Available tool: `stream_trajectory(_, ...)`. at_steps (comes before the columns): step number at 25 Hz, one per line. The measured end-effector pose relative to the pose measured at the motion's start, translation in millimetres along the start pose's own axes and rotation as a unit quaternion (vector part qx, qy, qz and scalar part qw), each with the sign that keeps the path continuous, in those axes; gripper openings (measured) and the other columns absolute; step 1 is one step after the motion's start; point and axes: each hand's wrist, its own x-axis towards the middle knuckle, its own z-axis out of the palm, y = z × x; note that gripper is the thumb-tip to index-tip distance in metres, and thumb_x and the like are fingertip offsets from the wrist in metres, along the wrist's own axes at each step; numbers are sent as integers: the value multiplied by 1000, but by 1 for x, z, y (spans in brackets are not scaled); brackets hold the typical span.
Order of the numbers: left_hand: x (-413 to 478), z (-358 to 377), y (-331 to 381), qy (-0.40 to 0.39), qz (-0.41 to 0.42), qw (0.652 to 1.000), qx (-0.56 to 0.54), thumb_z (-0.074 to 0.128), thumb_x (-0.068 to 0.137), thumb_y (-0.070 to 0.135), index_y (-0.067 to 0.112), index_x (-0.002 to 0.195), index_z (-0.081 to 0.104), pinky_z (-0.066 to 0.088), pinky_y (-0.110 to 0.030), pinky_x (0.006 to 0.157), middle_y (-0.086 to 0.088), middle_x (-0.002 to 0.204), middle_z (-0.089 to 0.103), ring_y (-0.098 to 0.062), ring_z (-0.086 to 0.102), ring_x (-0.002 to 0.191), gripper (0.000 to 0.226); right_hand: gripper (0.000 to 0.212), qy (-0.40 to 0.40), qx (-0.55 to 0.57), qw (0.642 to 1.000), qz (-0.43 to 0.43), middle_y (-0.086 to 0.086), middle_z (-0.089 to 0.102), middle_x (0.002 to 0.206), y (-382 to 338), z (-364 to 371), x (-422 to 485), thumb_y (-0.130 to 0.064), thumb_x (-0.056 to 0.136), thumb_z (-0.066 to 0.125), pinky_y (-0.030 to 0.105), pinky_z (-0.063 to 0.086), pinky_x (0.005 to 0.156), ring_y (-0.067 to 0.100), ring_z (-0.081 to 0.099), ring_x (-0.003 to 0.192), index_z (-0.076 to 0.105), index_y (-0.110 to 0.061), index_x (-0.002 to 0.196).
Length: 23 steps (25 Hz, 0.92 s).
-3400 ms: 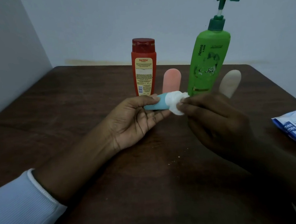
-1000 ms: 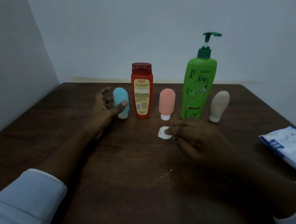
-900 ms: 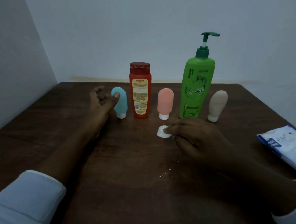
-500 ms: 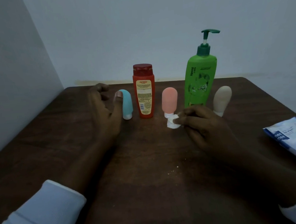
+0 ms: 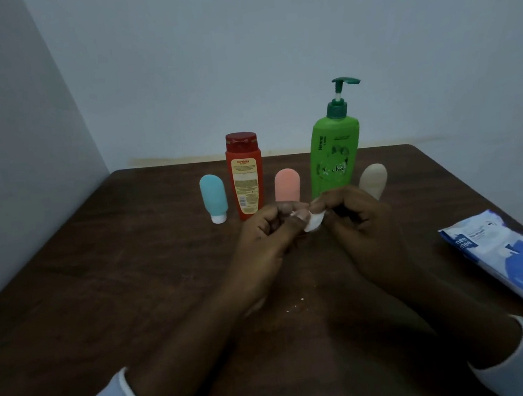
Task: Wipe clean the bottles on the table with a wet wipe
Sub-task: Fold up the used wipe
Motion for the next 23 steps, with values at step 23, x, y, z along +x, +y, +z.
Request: stream_trajectory(23, 35, 22, 45, -58, 20, 995, 74, 67, 95, 11, 17, 113, 79, 58, -24, 90, 7, 115, 78, -9, 72, 110, 23, 20, -13, 98, 941, 324, -10, 76, 93, -19, -48, 46, -5, 84, 75, 26, 58, 80, 5, 72, 90, 75, -21, 95)
